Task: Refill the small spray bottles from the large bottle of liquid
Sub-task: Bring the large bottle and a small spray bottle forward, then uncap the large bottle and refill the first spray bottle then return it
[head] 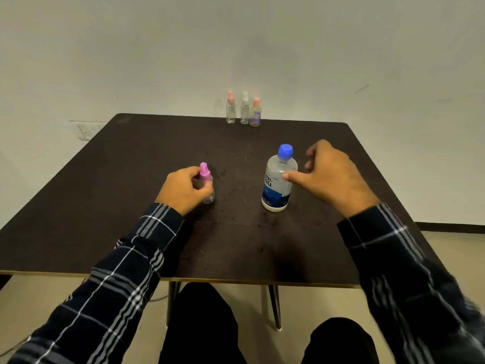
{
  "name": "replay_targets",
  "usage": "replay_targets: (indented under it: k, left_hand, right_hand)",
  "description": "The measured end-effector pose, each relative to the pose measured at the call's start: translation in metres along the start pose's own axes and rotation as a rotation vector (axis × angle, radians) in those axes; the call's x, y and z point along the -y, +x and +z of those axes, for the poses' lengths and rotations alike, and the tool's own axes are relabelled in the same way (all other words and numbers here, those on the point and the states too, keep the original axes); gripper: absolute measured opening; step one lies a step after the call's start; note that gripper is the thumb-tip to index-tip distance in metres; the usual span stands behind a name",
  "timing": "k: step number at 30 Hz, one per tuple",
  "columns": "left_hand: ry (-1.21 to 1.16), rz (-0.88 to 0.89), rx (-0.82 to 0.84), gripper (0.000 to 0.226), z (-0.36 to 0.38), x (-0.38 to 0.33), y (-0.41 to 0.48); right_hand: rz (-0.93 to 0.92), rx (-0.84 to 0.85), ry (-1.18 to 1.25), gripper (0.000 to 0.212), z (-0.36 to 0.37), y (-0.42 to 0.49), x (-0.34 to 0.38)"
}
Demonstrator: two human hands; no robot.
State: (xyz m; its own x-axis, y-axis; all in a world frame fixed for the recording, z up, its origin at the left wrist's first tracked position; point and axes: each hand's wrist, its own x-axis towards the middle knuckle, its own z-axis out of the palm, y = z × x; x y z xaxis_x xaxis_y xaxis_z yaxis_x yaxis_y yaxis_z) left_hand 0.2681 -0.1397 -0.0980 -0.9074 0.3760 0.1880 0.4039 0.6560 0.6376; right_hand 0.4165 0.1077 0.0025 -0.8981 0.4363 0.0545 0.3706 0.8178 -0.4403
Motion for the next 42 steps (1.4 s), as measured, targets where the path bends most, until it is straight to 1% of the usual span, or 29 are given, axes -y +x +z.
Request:
replay_targets:
  k: [1,2,4,5,6,8,10,12,13,15,18,22,24,27,30,31,33,34,35,38,39,40,42]
  left_hand:
    - [-0.027,-0.008,-0.003,0.021,0.001,0.001,-0.002]
    - [-0.046,-0.017,-0.006,0.025,0.002,0.001,-0.003]
    - [-0.088,-0.041,-0.010,0.028,0.001,0.002,-0.003]
    - [-0.111,-0.056,-0.011,0.029,0.001,0.002,-0.003]
    - [-0.128,-0.070,-0.016,0.029,0.001,0.002,-0.004]
    - [-0.151,-0.088,-0.040,0.029,0.003,0.003,-0.006]
    - [-0.194,-0.114,-0.054,0.029,0.005,0.004,-0.010]
    - [-0.222,-0.134,-0.061,0.029,0.007,0.005,-0.013]
    - [-0.219,-0.134,-0.061,0.028,0.007,0.005,-0.014]
    - [-0.196,-0.128,-0.045,0.027,0.005,0.004,-0.014]
    - [-0.187,-0.123,-0.026,0.027,0.003,0.004,-0.015]
    - [-0.204,-0.125,-0.014,0.024,0.003,0.006,-0.017]
    - [-0.215,-0.106,-0.033,0.023,0.004,0.008,-0.017]
    - [-0.208,-0.080,-0.042,0.022,0.005,0.010,-0.017]
    - [-0.225,-0.091,-0.017,0.024,0.003,0.010,-0.017]
    - [-0.218,-0.091,-0.008,0.027,0.002,0.010,-0.017]
    - [-0.207,-0.092,0.000,0.030,0.001,0.009,-0.017]
    - [-0.211,-0.094,-0.004,0.029,0.001,0.009,-0.017]
    - [-0.217,-0.095,-0.010,0.028,0.001,0.009,-0.018]
    - [-0.227,-0.092,-0.028,0.026,0.001,0.010,-0.019]
    - [-0.238,-0.089,-0.030,0.025,0.001,0.011,-0.019]
    - [-0.247,-0.086,-0.028,0.024,0.001,0.011,-0.019]
    - [-0.240,-0.090,-0.009,0.026,0.001,0.010,-0.020]
  right_hand:
    - [-0.016,-0.034,-0.004,0.044,0.000,-0.013,0.008]
    - [-0.032,0.033,0.027,0.034,0.005,-0.024,0.020]
    - [-0.069,0.283,0.181,0.030,0.026,-0.036,0.042]
    - [-0.077,0.375,0.273,0.028,0.043,-0.035,0.050]
    - [-0.068,0.405,0.354,0.025,0.061,-0.030,0.055]
    - [-0.020,0.338,0.468,0.023,0.096,-0.015,0.063]
    - [0.007,0.247,0.581,0.031,0.122,-0.002,0.068]
    - [-0.018,0.163,0.657,0.038,0.138,0.006,0.074]
    - [-0.046,0.115,0.654,0.039,0.144,0.010,0.077]
    - [-0.087,0.050,0.653,0.037,0.152,0.014,0.084]
    - [-0.079,-0.015,0.702,0.030,0.157,0.015,0.093]
    - [-0.037,-0.060,0.696,0.022,0.159,0.020,0.099]
    - [-0.063,-0.080,0.671,0.018,0.160,0.022,0.098]
    - [-0.161,-0.053,0.595,0.018,0.160,0.024,0.095]
    - [-0.232,0.063,0.628,0.033,0.158,0.028,0.089]
    - [-0.218,0.095,0.645,0.041,0.158,0.027,0.089]
    - [-0.105,0.115,0.738,0.056,0.159,0.025,0.089]
    - [-0.050,0.096,0.787,0.055,0.160,0.024,0.090]
    - [-0.034,0.062,0.798,0.049,0.161,0.024,0.091]
    - [-0.125,0.005,0.720,0.028,0.164,0.024,0.090]
    - [-0.164,0.029,0.710,0.027,0.164,0.025,0.089]
    - [-0.202,0.072,0.716,0.031,0.163,0.026,0.087]
    - [-0.225,0.174,0.736,0.045,0.163,0.025,0.086]
